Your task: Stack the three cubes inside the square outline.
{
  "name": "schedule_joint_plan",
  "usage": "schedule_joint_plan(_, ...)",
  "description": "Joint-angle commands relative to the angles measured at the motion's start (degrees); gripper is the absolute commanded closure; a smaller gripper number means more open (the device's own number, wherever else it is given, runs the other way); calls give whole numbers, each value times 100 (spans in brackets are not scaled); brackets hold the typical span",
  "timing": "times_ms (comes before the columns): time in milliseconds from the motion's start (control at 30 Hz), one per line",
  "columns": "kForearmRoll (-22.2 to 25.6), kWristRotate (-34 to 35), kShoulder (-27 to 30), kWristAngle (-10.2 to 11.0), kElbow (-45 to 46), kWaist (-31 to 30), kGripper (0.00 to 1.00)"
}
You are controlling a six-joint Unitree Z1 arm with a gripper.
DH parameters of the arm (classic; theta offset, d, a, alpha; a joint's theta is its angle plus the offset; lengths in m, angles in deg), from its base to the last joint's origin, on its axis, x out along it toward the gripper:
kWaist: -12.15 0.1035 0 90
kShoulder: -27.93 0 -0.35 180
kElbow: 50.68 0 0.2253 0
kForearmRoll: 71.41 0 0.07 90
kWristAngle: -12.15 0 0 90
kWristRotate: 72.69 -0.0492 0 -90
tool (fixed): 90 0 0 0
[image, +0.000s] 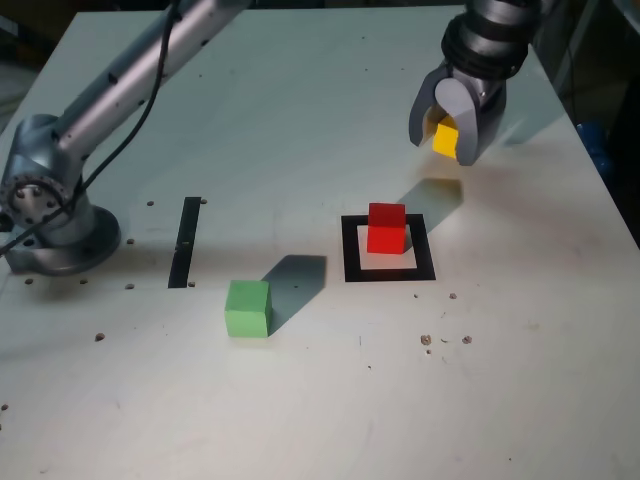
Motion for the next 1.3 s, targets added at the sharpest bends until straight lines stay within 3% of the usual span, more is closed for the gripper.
schedule_joint_plan(0,53,331,282,-136,277,-55,65)
schedule_joint_plan(167,113,1260,814,-481,973,-254,65)
schedule_joint_plan(533,100,2808,1640,-678,1952,-1011,70)
schedule_joint_plan(667,64,3237,1825,-863,2237,-1214,70)
schedule_joint_plan(867,-35,3548,1895,-1091,2508,-1370,70)
schedule_joint_plan(1267,-365,3607,1777,-1180,2709,-1435,69)
